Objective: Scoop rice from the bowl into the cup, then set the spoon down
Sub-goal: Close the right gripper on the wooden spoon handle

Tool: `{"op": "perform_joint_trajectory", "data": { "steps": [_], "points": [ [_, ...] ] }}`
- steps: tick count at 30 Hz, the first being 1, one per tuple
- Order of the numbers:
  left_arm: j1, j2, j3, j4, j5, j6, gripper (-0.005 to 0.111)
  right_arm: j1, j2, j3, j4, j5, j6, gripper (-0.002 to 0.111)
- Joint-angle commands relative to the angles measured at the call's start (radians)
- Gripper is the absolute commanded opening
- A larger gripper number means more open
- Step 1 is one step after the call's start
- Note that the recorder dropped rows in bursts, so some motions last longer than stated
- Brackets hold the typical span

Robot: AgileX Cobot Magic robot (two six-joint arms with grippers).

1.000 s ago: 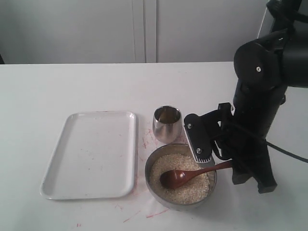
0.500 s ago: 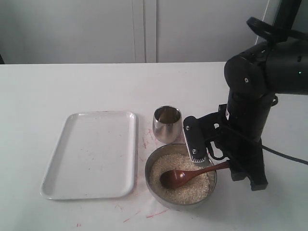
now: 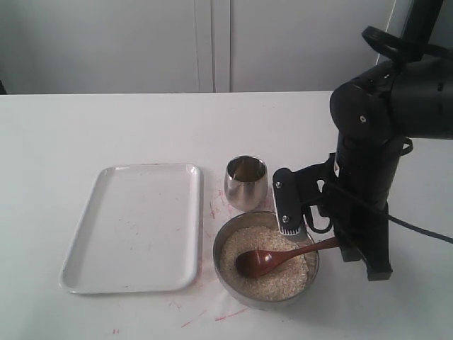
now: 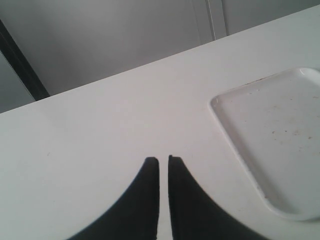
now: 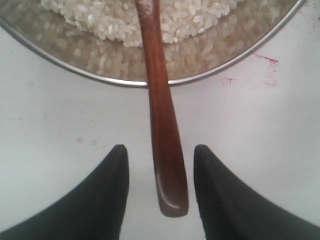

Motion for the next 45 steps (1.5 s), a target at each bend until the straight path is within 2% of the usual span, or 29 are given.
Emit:
{"op": "perform_joint_trajectory", "data": {
  "steps": [1, 45],
  "points": [
    [-0.001, -0.001, -0.003, -0.007, -0.002, -0.001, 0.014, 0.005, 0.0, 0.005, 0.046, -0.005, 0.005, 0.04],
    [-0.001, -0.001, -0.003, -0.007, -0.002, -0.001, 0.014, 0.005, 0.0, 0.005, 0.069, -0.033, 0.023, 0.038]
  ]
}}
